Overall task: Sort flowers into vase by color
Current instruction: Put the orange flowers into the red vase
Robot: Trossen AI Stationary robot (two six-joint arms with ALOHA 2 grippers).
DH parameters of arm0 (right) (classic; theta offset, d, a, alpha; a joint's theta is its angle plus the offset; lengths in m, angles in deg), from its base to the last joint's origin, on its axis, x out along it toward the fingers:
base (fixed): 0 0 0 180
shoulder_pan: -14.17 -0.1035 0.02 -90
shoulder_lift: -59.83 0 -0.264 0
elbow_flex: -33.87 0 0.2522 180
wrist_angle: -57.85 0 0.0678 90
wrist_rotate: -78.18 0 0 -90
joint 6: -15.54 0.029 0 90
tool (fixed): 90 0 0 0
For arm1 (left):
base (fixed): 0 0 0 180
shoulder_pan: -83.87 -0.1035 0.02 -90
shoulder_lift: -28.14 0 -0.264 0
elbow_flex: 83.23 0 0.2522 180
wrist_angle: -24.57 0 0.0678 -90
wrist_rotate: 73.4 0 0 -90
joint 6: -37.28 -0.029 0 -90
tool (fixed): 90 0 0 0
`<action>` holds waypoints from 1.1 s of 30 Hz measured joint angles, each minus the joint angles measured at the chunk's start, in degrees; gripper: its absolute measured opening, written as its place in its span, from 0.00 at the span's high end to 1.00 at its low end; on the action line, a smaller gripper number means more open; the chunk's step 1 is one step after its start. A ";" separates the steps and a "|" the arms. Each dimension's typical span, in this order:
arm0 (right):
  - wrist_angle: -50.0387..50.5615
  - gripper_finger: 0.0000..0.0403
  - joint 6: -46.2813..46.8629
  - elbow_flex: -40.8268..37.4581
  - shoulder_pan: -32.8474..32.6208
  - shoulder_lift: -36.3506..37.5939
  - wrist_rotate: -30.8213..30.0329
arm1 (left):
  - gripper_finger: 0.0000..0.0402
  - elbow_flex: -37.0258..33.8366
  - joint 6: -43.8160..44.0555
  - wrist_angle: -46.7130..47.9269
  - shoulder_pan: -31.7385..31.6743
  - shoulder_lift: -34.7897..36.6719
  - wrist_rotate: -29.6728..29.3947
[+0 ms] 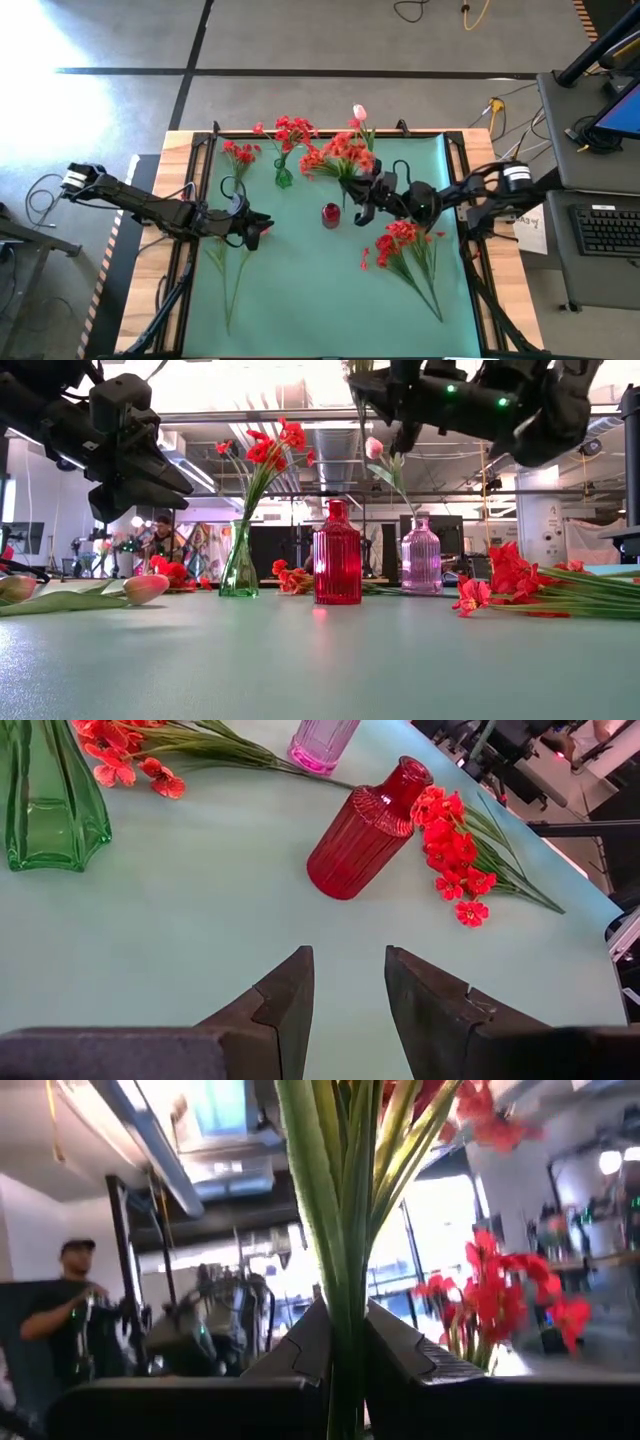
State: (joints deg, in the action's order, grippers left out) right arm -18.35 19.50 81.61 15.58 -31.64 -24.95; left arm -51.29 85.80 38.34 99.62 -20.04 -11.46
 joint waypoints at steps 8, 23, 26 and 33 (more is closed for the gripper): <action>-0.12 0.92 -2.98 6.96 0.11 -5.27 0.07 | 0.71 0.07 -0.03 0.03 0.02 -0.04 0.02; -0.25 0.92 -8.69 7.75 0.11 -8.66 -0.02 | 0.71 0.07 -0.63 0.00 0.02 -0.15 0.05; 0.08 0.92 -9.34 7.73 0.11 -9.54 -0.21 | 0.71 0.07 -0.63 -0.01 0.02 -0.14 0.05; 0.12 0.92 -8.07 7.71 0.50 -11.45 -0.39 | 0.71 0.07 -0.63 -0.04 0.02 -0.09 0.07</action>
State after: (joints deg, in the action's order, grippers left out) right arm -18.24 11.43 89.32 16.09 -43.09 -25.34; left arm -51.23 85.17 38.30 99.64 -20.13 -11.39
